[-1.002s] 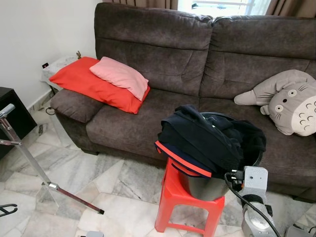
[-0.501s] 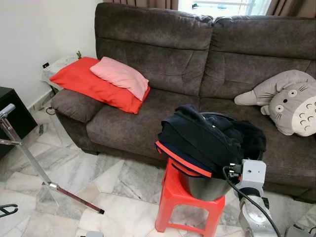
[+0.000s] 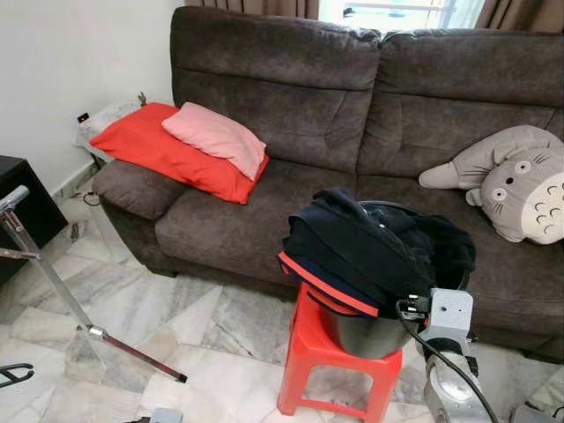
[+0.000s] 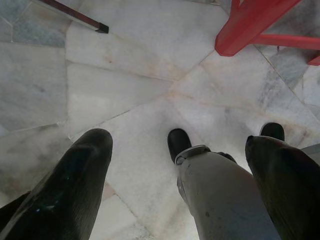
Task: Hang hanger
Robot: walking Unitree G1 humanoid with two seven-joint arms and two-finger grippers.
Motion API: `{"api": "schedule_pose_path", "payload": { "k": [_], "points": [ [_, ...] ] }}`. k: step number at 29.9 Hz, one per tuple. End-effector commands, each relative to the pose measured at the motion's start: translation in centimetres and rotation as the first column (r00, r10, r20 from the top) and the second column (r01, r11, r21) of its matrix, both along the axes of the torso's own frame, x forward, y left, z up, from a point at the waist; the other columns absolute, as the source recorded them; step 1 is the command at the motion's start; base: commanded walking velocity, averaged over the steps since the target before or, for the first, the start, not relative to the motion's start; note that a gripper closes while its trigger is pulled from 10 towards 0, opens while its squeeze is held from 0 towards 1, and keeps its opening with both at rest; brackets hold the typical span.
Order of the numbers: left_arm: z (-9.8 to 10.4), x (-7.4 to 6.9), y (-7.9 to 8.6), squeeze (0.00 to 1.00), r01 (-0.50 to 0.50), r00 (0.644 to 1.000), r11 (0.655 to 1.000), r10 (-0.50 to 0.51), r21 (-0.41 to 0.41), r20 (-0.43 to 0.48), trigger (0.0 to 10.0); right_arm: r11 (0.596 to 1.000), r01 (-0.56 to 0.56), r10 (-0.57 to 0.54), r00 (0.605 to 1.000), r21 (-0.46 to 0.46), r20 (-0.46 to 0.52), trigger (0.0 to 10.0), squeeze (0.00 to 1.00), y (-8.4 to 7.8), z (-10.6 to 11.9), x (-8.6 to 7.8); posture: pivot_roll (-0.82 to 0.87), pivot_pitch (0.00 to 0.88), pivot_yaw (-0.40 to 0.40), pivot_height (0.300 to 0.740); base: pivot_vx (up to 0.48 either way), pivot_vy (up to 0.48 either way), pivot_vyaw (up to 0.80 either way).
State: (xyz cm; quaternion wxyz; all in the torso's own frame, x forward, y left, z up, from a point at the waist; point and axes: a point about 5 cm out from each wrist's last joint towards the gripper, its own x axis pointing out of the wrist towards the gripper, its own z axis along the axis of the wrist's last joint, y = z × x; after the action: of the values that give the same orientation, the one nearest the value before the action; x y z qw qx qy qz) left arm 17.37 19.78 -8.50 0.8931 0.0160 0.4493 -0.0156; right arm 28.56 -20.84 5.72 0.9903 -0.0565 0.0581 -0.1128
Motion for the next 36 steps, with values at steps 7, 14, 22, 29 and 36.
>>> {"api": "schedule_pose_path", "payload": {
  "k": [7, 14, 22, 29, 36],
  "points": [
    [0.0, -0.2, 0.2, 0.0, 0.004, 1.0, 1.0, -0.004, 0.008, -0.003, 10.0, 0.998, 0.067, -0.068, 0.998, 0.02, 0.014, 0.0, 0.0, -0.7, 0.3, 0.0, -0.05, 0.0, 0.034, 0.74, 0.0, 0.0, 0.0],
    [0.1, 0.1, 0.2, 0.0, 0.0, 1.0, 1.0, 0.0, 0.006, 0.009, 10.0, 0.993, 0.11, -0.112, 0.992, 0.031, 0.055, 0.0, 0.0, -1.2, 1.5, 0.6, -0.05, 0.002, 0.033, 0.74, 0.0, 0.0, 0.0],
    [0.2, 0.2, 0.3, 0.0, 0.0, 1.0, 1.0, 0.0, 0.008, 0.014, 10.0, 0.975, 0.216, -0.221, 0.963, 0.048, 0.152, 0.0, 0.0, -2.7, 4.9, 1.4, -0.04, 0.004, 0.034, 0.74, 0.0, 0.0, 0.0],
    [0.2, 0.4, 0.2, 0.0, 0.002, 1.0, 1.0, -0.002, 0.006, 0.019, 10.0, 0.961, 0.276, -0.256, 0.851, 0.023, 0.458, 0.0, 0.0, -5.4, 16.1, 4.5, -0.05, 0.005, 0.039, 0.74, 0.0, 0.0, 0.0],
    [0.4, 0.6, 0.2, 0.0, 0.001, 1.0, 1.0, -0.001, 0.006, 0.026, 10.0, 0.974, 0.221, -0.125, 0.703, -0.048, 0.7, 0.0, 0.0, -3.3, 25.1, 4.9, -0.05, 0.003, 0.042, 0.74, 0.0, 0.0, 0.0]
  ]
}}
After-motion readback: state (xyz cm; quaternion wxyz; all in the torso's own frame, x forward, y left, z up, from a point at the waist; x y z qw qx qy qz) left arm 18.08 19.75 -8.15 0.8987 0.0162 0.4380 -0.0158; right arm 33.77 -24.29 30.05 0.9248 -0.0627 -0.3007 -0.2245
